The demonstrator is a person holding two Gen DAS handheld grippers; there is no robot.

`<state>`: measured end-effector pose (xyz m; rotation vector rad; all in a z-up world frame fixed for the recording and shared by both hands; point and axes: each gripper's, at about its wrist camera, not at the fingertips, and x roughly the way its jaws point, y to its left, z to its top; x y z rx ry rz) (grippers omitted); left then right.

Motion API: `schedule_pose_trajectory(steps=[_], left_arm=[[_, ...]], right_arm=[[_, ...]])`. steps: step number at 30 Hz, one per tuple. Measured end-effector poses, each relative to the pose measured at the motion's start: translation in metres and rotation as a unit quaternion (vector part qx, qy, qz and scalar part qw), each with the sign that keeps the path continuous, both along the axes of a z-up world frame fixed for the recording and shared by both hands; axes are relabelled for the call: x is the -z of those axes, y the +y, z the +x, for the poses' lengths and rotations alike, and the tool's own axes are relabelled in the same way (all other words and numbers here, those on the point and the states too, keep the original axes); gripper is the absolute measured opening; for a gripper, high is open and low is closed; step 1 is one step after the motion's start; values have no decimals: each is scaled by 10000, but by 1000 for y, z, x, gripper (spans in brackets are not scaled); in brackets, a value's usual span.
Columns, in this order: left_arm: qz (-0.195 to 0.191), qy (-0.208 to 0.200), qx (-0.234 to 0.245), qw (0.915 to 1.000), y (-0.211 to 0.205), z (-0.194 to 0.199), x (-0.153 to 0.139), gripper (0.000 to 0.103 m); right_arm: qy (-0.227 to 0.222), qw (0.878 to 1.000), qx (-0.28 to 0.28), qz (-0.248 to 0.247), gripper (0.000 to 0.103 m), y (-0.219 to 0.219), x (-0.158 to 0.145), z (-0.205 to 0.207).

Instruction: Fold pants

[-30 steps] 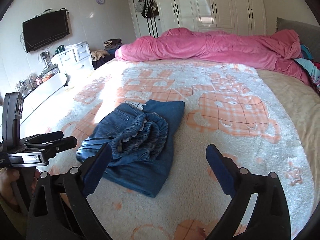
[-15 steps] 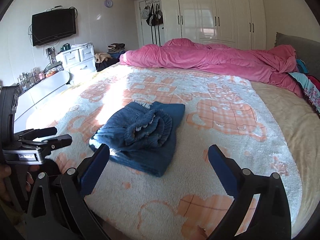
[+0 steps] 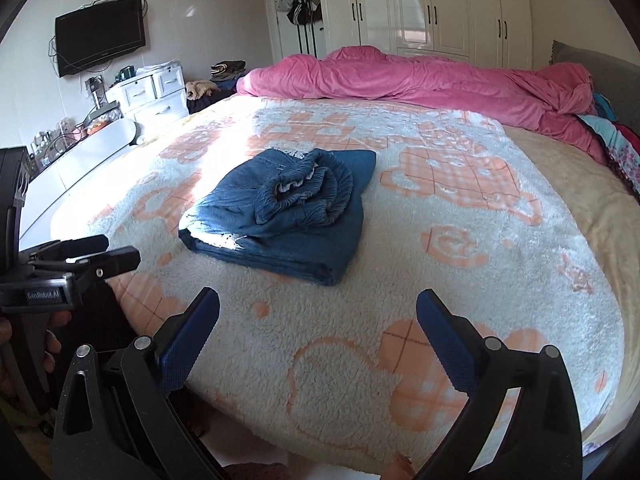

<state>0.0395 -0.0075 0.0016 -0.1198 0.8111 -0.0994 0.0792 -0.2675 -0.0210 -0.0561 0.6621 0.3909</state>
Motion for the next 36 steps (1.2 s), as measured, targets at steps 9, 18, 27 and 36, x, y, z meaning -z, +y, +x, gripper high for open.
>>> schedule_pose_trajectory(steps=[9, 18, 27, 36], left_arm=[[-26, 68, -30, 10000, 4, 4, 4, 93], [0, 74, -80, 9999, 5, 4, 5, 94], [46, 51, -104, 9999, 5, 1, 2, 93], [71, 60, -130, 9999, 5, 2, 1, 94]], right_arm=[[108, 9999, 35, -47, 98, 0, 6, 6], [146, 9999, 69, -41, 98, -1, 9, 6], [162, 9998, 42, -48, 98, -1, 10, 6], [181, 9998, 53, -49, 98, -2, 10, 4]])
